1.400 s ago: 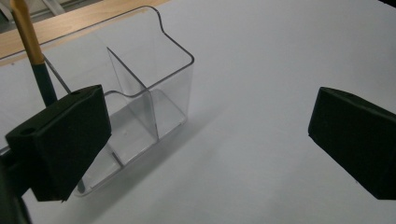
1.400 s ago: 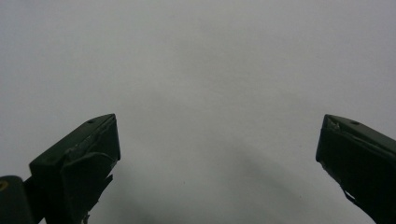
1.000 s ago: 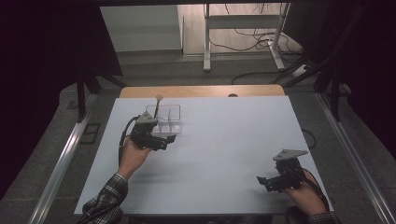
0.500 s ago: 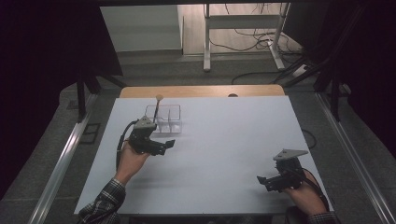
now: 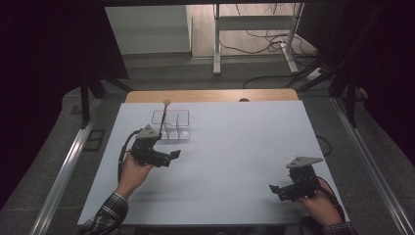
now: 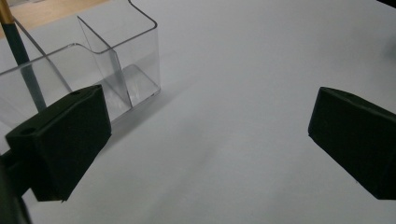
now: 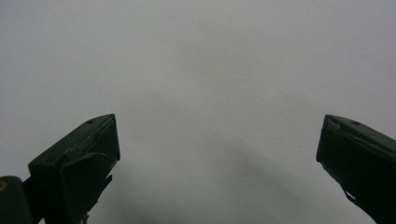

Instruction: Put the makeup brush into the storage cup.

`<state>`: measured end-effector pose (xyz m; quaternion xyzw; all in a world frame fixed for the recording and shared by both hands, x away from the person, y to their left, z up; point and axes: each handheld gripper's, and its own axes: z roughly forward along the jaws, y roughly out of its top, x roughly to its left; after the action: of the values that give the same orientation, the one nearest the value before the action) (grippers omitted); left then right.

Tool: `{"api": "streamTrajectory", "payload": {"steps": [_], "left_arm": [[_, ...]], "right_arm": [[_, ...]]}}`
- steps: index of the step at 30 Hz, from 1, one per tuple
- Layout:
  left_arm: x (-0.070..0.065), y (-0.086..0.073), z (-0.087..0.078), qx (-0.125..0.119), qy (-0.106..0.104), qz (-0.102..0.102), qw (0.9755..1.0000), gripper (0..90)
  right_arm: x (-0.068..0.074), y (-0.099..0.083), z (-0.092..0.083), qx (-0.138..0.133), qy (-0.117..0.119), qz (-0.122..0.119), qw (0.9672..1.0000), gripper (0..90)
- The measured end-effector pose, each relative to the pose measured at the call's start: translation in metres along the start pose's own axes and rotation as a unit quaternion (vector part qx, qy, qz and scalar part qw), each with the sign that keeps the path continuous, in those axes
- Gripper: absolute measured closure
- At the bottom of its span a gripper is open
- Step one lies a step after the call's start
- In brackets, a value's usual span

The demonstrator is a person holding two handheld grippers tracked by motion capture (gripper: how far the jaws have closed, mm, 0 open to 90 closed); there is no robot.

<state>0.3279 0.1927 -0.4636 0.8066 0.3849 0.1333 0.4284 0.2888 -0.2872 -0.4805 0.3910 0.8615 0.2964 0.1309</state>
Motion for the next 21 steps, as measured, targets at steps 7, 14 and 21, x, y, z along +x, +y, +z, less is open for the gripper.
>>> {"api": "streamTrajectory", "payload": {"steps": [7, 14, 21], "left_arm": [[-0.001, -0.007, -0.006, -0.002, 0.001, -0.002, 1.0, 0.0], [-0.002, -0.012, -0.012, -0.006, 0.0, -0.005, 1.0, 0.0], [-0.003, -0.018, -0.018, -0.002, 0.003, -0.006, 1.0, 0.0]], "right_arm": [[0.0, 0.0, 0.0, -0.001, 0.0, 0.0, 1.0, 0.0], [-0.002, 0.0, -0.001, -0.004, -0.001, 0.007, 1.0, 0.0], [-0.002, 0.0, -0.001, -0.005, -0.001, 0.008, 1.0, 0.0]]}}
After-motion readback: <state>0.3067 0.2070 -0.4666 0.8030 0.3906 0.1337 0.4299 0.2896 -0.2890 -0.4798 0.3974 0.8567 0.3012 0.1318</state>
